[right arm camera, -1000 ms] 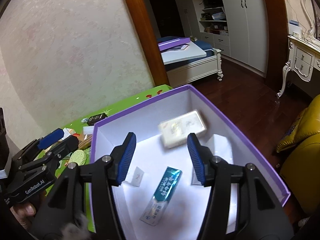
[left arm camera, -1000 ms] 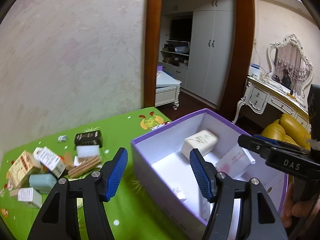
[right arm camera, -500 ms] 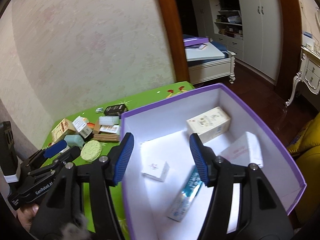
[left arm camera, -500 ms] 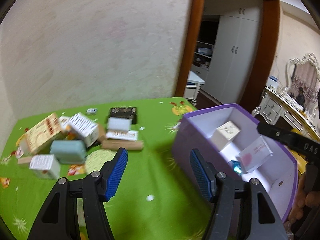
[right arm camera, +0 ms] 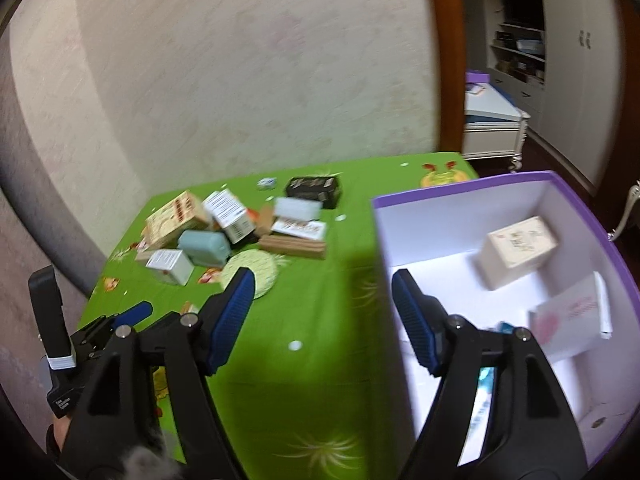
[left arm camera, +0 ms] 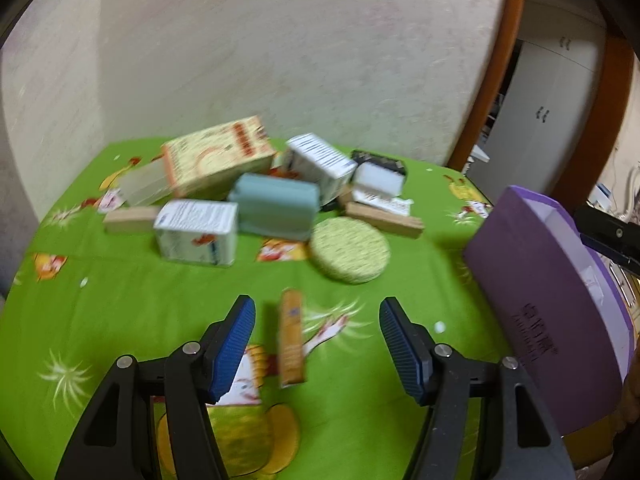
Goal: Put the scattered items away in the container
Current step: 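Grasp the small orange-gold tube box with the left gripper, then grasp the green round sponge with the right gripper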
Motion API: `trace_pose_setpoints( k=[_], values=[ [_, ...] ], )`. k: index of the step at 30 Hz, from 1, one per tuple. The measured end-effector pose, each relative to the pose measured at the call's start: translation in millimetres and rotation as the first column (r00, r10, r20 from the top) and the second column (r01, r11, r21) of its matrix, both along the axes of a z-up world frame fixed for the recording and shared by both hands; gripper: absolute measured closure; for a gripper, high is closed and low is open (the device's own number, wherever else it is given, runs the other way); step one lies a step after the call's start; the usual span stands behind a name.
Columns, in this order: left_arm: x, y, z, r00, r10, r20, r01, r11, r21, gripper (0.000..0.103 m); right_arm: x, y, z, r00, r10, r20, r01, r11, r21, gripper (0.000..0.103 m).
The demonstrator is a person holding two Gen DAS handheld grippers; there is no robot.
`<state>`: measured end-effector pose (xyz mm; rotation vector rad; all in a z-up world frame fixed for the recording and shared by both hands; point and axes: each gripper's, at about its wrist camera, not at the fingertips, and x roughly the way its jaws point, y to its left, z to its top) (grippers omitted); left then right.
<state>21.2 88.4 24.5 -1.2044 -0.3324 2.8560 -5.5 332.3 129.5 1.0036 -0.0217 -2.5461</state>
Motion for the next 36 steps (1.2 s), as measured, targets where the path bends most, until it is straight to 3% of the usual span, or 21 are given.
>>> trace_pose_setpoints(
  k=[4,8,21,28,36],
  values=[
    [2.8,-4.2,-7.9,1.0,-0.003,0.022,0.003,1.0,0.015,0.04,-2.8,-23.9,-15.2,0.999,0.032,0.032,-0.033,0.999,0.017,0.026],
    [1.2,-3.6,-15.7,0.999,-0.021,0.046,0.02,0.999,0.035,0.053,-8.8,-42.2,-30.4,0.997,0.046,0.059,-0.048,0.998,0.034,0.024],
    [-11.4,-9.5,-37.3,0.993,-0.038,0.114,0.034,0.998,0.044,0.07,-45.4,-95.9,-87.1,0.985,0.072,0.154,-0.086,0.992,0.088,0.022],
    [-17.4,-14.6,-39.6,0.991,-0.051,0.127,0.045,0.998,0.044,0.087,-61.8,-126.9,-107.0,0.982,0.09,0.166,-0.116,0.982,0.151,0.016],
    [-23.1,-23.4,-37.9,0.989,-0.047,0.137,0.043,0.998,0.036,0.087,-74.5,-146.1,-122.3,0.977,0.104,0.189,-0.139,0.973,0.185,0.015]
  ],
)
